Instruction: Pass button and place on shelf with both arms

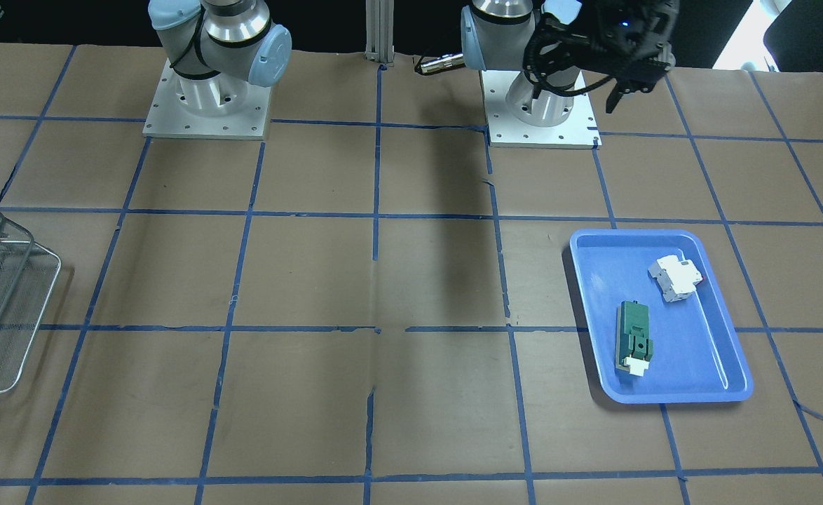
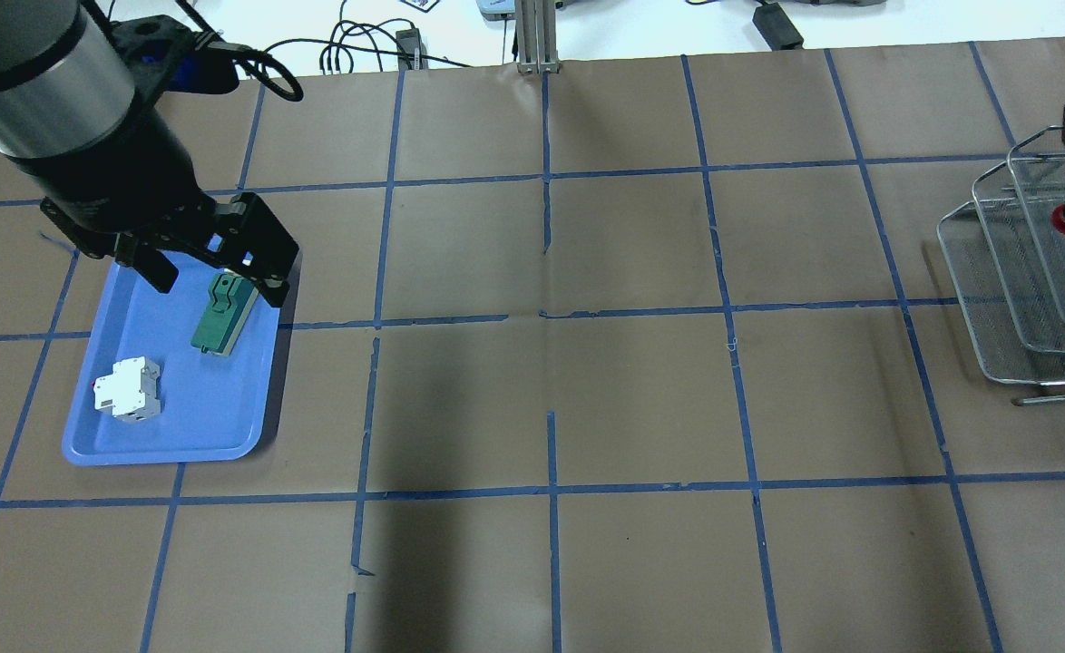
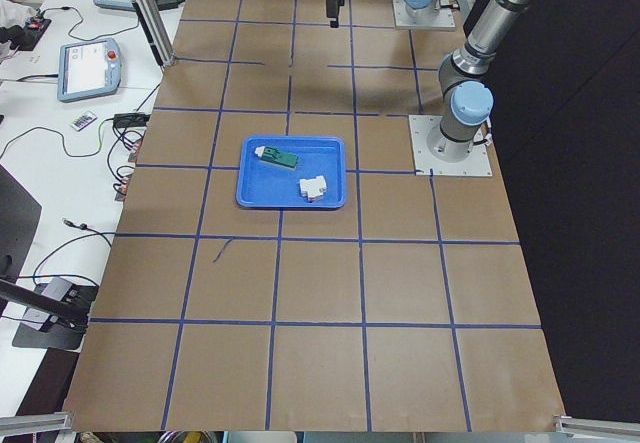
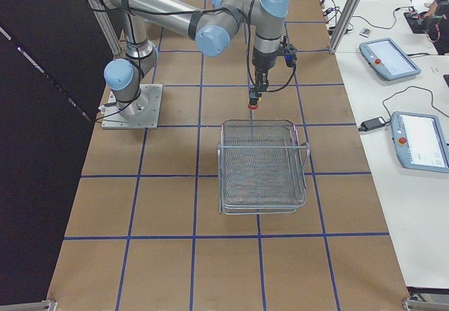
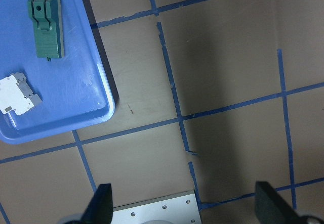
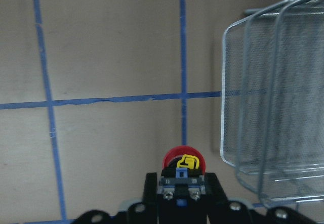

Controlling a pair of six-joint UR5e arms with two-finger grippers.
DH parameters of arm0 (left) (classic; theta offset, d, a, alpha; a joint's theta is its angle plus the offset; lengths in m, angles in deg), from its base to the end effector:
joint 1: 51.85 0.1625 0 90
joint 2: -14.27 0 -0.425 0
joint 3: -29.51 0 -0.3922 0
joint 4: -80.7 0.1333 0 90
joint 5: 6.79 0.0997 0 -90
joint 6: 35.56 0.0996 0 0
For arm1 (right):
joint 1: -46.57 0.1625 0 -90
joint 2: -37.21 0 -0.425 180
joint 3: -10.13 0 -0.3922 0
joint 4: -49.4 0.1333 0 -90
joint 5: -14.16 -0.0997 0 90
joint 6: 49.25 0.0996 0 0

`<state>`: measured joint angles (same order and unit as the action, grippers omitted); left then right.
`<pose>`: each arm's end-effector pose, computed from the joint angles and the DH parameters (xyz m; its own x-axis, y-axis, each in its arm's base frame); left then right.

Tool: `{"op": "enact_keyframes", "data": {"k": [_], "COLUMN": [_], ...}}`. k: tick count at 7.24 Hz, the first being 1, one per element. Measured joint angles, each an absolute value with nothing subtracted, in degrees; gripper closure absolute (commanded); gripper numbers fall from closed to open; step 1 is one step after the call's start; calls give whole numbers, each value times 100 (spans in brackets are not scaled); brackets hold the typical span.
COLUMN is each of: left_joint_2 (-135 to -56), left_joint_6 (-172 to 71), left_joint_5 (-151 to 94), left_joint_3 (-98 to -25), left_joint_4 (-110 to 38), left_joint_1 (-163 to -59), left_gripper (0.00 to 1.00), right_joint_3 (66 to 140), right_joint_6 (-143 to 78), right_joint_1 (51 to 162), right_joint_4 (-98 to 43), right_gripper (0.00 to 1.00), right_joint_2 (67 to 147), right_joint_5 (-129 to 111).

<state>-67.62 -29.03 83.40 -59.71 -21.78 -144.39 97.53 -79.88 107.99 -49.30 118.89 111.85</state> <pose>-0.1515 -0.4145 0.5382 -0.9875 0.1576 0.0038 0.1576 0.9855 0.0626 -0.1608 -0.5460 0.4505 -0.9894 -0.0336 0.1415 -0.0306 0.9993 0.0234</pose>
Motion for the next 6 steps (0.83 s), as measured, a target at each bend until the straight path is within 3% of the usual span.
{"op": "enact_keyframes", "data": {"k": [5, 6], "left_joint_2": [-6647, -6632], "left_joint_6": [-3169, -3107], "left_joint_5": [8317, 8290], "left_joint_3": [-6415, -6448], "left_joint_4": [-950, -917], "left_joint_1": [-14219, -14096], "left_gripper": [0, 0], "right_joint_3": [9819, 9820], "right_joint_6": [-9033, -9159], "right_joint_1": [10130, 10127], "right_joint_4": [-5640, -5642], "right_gripper": [93, 86], "right_joint_2": [11380, 11375], "right_joint_5": [10780, 10577]}}
